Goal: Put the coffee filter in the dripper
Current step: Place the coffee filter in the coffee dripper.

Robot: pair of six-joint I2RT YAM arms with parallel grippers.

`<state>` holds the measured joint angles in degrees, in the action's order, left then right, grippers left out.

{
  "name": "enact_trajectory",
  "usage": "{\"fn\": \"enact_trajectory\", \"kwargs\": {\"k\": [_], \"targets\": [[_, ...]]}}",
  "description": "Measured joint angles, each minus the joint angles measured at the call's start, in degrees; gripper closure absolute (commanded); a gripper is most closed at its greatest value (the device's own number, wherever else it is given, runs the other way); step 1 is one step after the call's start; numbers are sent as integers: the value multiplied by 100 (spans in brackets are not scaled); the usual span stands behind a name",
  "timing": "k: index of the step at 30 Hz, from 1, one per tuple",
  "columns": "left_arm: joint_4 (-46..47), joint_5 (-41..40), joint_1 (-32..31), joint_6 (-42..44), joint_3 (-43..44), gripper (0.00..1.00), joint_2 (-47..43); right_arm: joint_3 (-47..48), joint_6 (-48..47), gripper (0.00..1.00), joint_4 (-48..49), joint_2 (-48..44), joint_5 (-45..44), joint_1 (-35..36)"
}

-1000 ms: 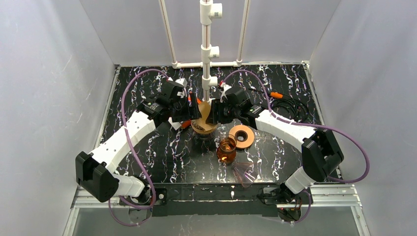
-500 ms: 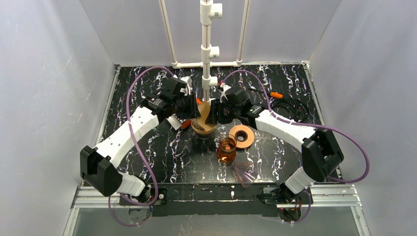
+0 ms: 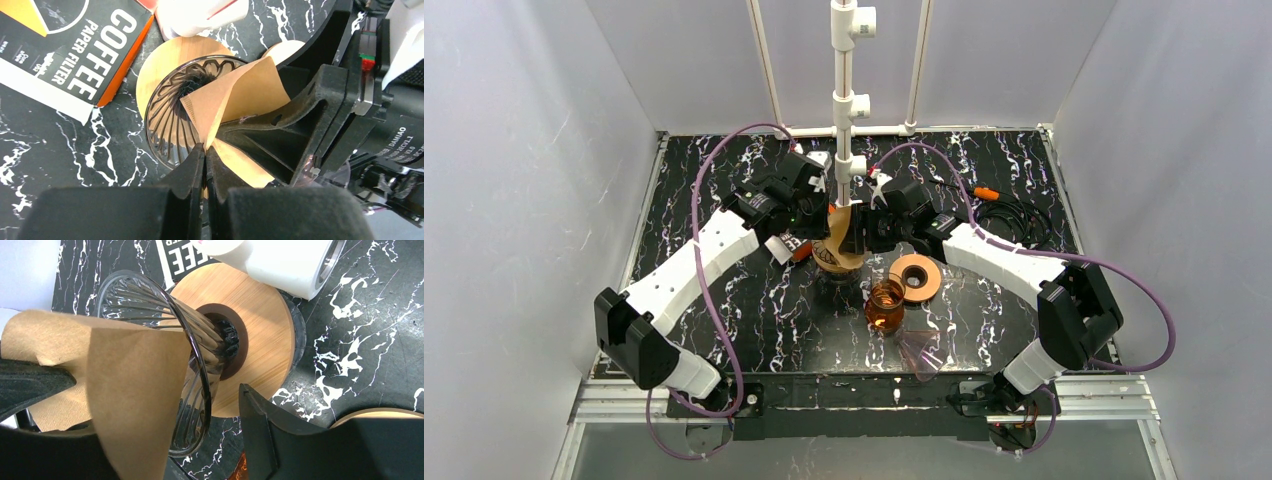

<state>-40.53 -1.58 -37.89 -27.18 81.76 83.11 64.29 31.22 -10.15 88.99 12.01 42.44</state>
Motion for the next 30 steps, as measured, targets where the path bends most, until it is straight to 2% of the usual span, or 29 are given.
{"fn": "enact_trajectory", "kwargs": {"k": [6, 9, 14, 17, 18, 19, 21, 23, 26, 30], "targets": [[-439, -643, -291, 240, 289, 100, 173, 7, 9, 36, -2, 0, 7, 2], [-671, -1034, -433, 332, 417, 95, 273, 7, 9, 36, -2, 0, 0, 2], [-938, -1635, -623, 428, 555, 82, 358, 7, 9, 35, -4, 0, -7, 2], [-1027, -1858, -688, 457, 557, 80, 363, 7, 9, 35, -4, 0, -28, 2], [-1049, -1915, -693, 459, 557, 78, 363, 7, 9, 35, -7, 0, -33, 2], [-1064, -1958, -693, 459, 557, 70, 363, 9, 9, 35, -15, 0, -50, 2], [-1088, -2068, -693, 476, 557, 44, 363, 9, 7, 35, -26, 0, -85, 2], [-1099, -2192, -693, 463, 555, 34, 363, 11, 4, 34, -37, 0, -133, 2], [-1049, -2326, -691, 426, 492, 29, 363, 13, 0, 34, -42, 0, -175, 2], [-935, -2341, -680, 417, 304, 29, 361, 68, -2, 35, -63, 0, -251, 2]]}}
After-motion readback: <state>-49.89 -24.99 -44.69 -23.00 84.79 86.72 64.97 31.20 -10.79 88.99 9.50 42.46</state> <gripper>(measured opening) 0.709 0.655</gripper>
